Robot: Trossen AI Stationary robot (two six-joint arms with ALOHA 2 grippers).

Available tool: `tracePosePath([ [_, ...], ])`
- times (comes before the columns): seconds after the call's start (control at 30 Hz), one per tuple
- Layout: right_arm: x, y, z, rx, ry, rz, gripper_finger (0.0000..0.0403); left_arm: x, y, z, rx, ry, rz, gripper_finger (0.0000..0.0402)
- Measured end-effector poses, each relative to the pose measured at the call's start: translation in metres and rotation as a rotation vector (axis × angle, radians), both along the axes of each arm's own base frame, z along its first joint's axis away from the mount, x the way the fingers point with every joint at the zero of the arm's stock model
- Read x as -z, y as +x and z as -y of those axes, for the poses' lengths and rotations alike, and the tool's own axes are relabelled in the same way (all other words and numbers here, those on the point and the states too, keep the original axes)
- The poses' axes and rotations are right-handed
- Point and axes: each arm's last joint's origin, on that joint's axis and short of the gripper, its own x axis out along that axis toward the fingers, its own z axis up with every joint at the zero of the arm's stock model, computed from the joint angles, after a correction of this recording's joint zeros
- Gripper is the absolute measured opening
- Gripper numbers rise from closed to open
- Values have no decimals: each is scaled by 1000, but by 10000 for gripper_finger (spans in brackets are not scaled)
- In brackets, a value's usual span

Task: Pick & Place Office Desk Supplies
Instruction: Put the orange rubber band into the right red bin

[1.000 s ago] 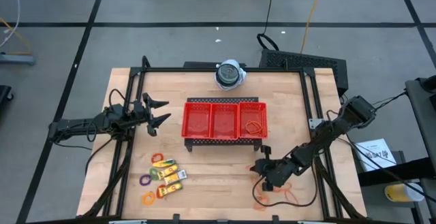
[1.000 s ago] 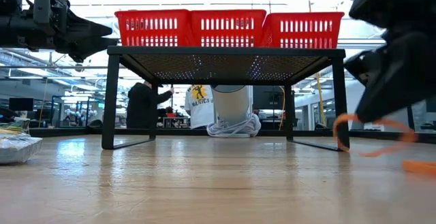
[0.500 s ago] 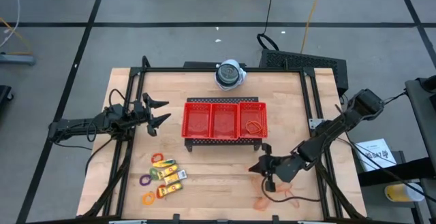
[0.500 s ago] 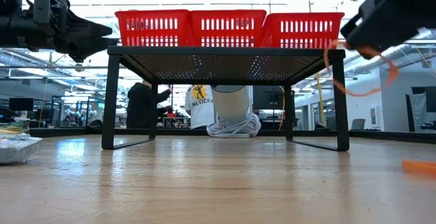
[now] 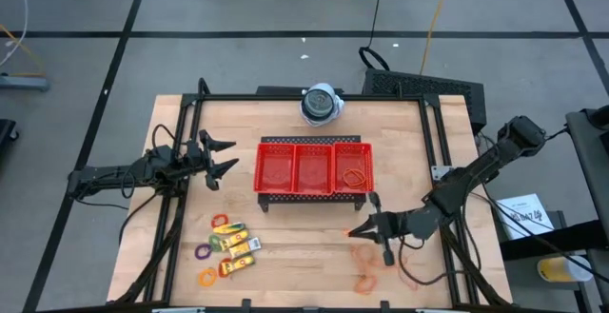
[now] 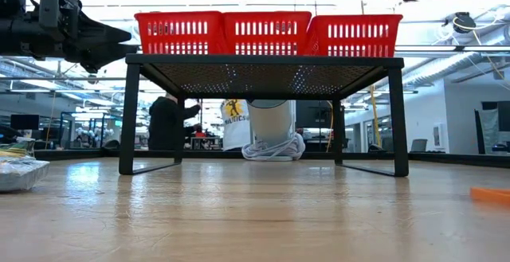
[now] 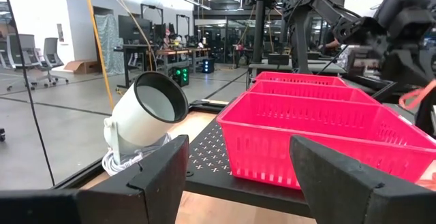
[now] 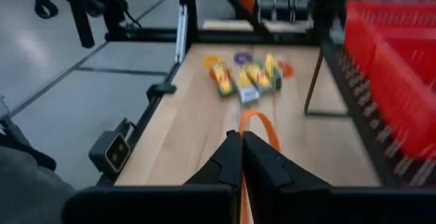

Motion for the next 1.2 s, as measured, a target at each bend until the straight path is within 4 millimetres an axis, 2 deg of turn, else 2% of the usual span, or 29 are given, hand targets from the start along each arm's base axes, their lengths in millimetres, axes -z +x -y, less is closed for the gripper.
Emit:
tracePosePath([
  [0.13,-13,-2,9,63,-24,72,0,0,0,0,0,0,0,267],
  [0.53,-31,5,43,262,-55,168,0,0,0,0,0,0,-1,267],
  [0.9,-31,17,78,408,-79,150,0,0,0,0,0,0,0,267],
  [1.2,-28,21,95,477,-109,117,0,0,0,0,0,0,0,267],
])
